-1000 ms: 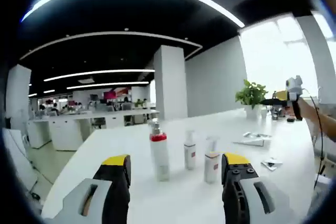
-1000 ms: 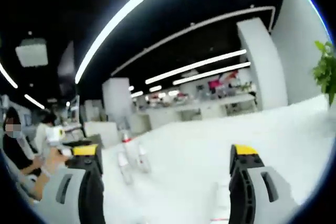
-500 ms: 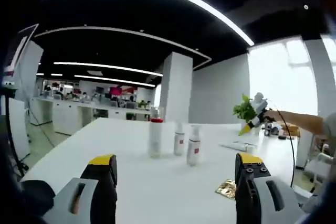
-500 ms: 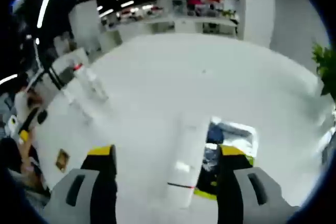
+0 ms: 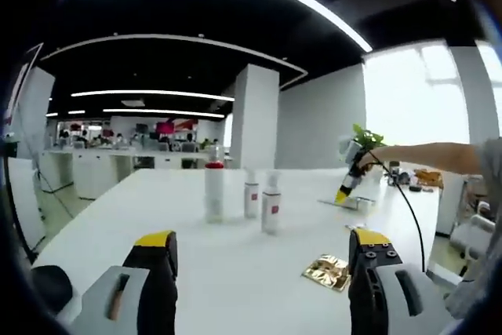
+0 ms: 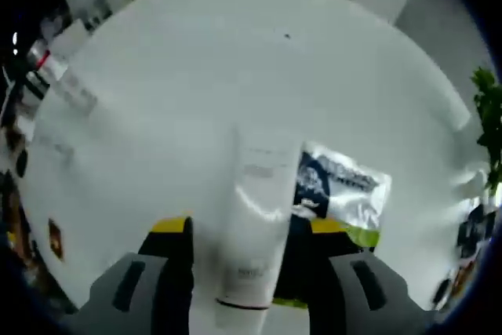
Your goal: Arrange the skincare products in the storage area until every visible bottle or jar stands upright without overlapping.
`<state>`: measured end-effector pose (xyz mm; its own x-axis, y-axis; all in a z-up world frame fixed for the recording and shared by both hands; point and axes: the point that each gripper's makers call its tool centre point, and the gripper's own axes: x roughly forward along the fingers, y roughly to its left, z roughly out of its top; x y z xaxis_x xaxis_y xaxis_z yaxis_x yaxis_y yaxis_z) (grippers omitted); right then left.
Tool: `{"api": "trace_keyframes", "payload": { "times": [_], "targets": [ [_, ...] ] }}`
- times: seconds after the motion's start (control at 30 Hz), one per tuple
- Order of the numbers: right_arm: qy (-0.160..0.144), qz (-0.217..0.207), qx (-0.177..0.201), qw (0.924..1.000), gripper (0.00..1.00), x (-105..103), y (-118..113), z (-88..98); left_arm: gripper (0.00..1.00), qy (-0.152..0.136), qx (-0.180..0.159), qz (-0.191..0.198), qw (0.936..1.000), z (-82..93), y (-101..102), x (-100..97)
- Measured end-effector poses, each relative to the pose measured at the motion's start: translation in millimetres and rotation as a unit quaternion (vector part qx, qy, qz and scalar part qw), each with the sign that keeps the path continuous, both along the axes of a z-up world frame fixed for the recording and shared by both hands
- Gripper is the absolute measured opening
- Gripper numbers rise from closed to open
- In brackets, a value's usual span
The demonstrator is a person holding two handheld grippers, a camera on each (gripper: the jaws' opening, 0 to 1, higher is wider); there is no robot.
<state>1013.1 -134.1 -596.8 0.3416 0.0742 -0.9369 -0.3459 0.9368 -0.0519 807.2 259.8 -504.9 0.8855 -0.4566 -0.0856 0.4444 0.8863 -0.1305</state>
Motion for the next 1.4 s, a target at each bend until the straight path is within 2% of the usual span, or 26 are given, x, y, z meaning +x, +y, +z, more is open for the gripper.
{"api": "trace_keyframes", "payload": {
  "times": [0.07, 0.17, 0.23, 0.3, 0.33, 0.43, 0.47, 0.53, 0.57, 0.6, 0.63, 0.67, 0.77, 0.87, 0.97, 1.03, 1.13, 1.17, 1.33, 1.4],
  "targets": [
    [0.007, -0.003, -0.003, 1.0, 0.5, 1, -1, -3.4, 0.92, -0.002, 0.003, 0.0, 1.0, 1.4, -2, 0.3],
    [0.015, -0.014, -0.002, 0.9998, 0.44, 16, -3, -0.1, 0.92, 0.001, 0.014, -0.011, 0.9998, -0.2, -9, -1.3],
    [0.016, -0.015, -0.004, 0.9997, 0.42, 10, -1, 0.3, 0.92, 0.0, 0.014, -0.014, 0.9998, -1.1, -11, -2.0],
    [0.018, -0.014, 0.002, 0.9997, 0.33, 18, -2, 2.0, 0.91, 0.002, 0.014, -0.018, 0.9997, -2.8, -15, -2.2],
    [0.02, -0.013, 0.007, 0.9997, 0.33, 6, 4, 1.3, 0.91, 0.004, 0.015, -0.02, 0.9997, -3.7, -16, -2.5],
    [0.019, -0.013, 0.001, 0.9997, 0.32, 2, 5, 0.4, 0.91, 0.007, 0.023, -0.027, 0.9993, -7.4, -22, -3.8],
    [0.02, -0.01, 0.001, 0.9997, 0.32, 12, 2, 1.3, 0.91, 0.008, 0.025, -0.028, 0.9993, -8.1, -23, -3.8],
    [0.021, -0.012, 0.0, 0.9997, 0.31, 15, 1, 1.6, 0.91, 0.01, 0.029, -0.034, 0.9989, -9.8, -25, -4.4],
    [0.021, -0.029, -0.005, 0.9993, 0.31, 17, -2, 2.0, 0.91, 0.01, 0.03, -0.035, 0.9989, -10.0, -26, -4.5],
    [0.003, -0.057, -0.009, 0.9983, 0.3, 19, -3, 3.6, 0.91, 0.009, 0.032, -0.036, 0.9988, -10.2, -26, -4.7],
    [-0.002, -0.052, -0.009, 0.9986, 0.3, 20, -2, 4.5, 0.91, 0.009, 0.033, -0.037, 0.9987, -10.3, -27, -4.8],
    [-0.018, -0.019, -0.001, 0.9997, 0.3, 24, 3, 8.6, 0.91, 0.008, 0.032, -0.037, 0.9988, -9.9, -27, -4.8],
    [-0.046, -0.012, 0.017, 0.9987, 0.29, 21, 12, 21.5, 0.91, 0.007, 0.029, -0.037, 0.9989, -8.8, -28, -5.1],
    [-0.092, 0.003, 0.037, 0.9951, 0.29, 14, 24, 40.3, 0.91, 0.006, 0.032, -0.036, 0.9988, -8.0, -28, -5.8],
    [-0.112, 0.017, 0.046, 0.9925, 0.29, 9, 31, 53.5, 0.91, 0.005, 0.035, -0.035, 0.9988, -7.6, -29, -6.6],
    [-0.147, 0.021, 0.06, 0.987, 0.29, 3, 38, 66.4, 0.91, 0.004, 0.036, -0.035, 0.9987, -7.2, -30, -6.9],
    [-0.174, 0.027, 0.079, 0.9812, 0.29, 2, 42, 81.3, 0.91, 0.004, 0.035, -0.038, 0.9986, -7.1, -31, -7.3],
    [-0.191, 0.026, 0.092, 0.9769, 0.29, 3, 44, 88.1, 0.91, 0.004, 0.035, -0.039, 0.9986, -7.1, -32, -7.3],
    [-0.254, 0.035, 0.111, 0.9603, 0.29, 2, 47, 110.9, 0.91, 0.001, 0.036, -0.038, 0.9986, -6.0, -31, -7.5],
    [-0.285, 0.041, 0.121, 0.9499, 0.29, 0, 51, 121.3, 0.91, 0.0, 0.031, -0.036, 0.9988, -4.8, -29, -7.5]
  ]
}}
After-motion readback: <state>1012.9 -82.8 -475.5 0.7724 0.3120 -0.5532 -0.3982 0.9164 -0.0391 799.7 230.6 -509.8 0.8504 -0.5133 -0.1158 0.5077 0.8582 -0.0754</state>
